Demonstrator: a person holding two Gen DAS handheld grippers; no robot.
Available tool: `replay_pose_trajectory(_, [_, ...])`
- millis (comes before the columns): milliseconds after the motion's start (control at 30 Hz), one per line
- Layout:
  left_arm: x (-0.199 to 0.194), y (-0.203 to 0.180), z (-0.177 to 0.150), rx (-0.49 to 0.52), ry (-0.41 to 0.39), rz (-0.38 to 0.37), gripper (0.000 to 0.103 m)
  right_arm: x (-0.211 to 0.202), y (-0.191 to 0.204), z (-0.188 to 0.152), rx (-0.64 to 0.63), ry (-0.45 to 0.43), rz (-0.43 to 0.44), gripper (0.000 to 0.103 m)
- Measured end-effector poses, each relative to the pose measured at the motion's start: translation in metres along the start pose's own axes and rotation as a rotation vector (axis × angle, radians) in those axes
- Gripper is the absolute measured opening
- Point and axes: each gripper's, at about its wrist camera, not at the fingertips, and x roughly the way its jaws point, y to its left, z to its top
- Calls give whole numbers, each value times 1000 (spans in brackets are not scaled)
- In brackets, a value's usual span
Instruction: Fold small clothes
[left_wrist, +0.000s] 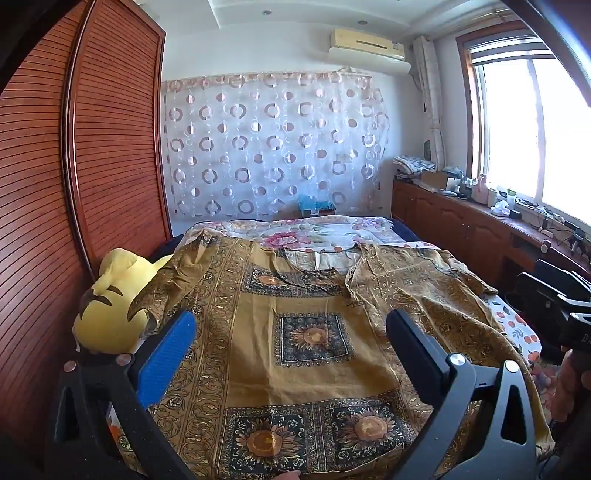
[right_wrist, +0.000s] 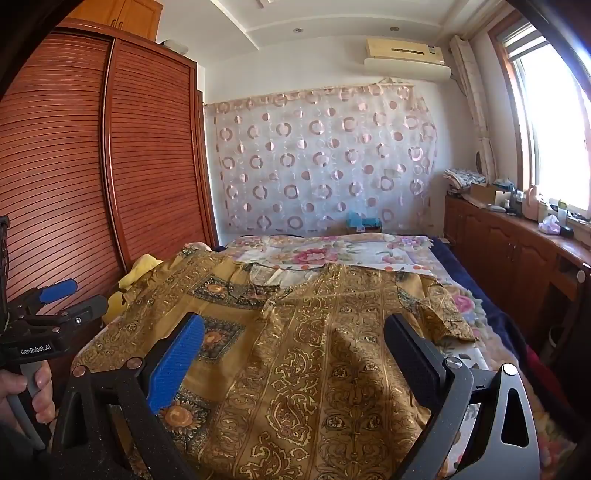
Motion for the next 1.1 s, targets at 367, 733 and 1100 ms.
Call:
replay_pose_trajectory(367, [-7,-8,1,4,-8,5,103,1,1,0,-3,-6,3,98])
replay_pose_trajectory(733, [-8,-10,2,5,-12,6,103,1,0,-1,-1,-8,3,98])
replay_pose_trajectory(1100, [-9,-10,2,4,-15,6,103,2,1,-1,1,-10,2,98])
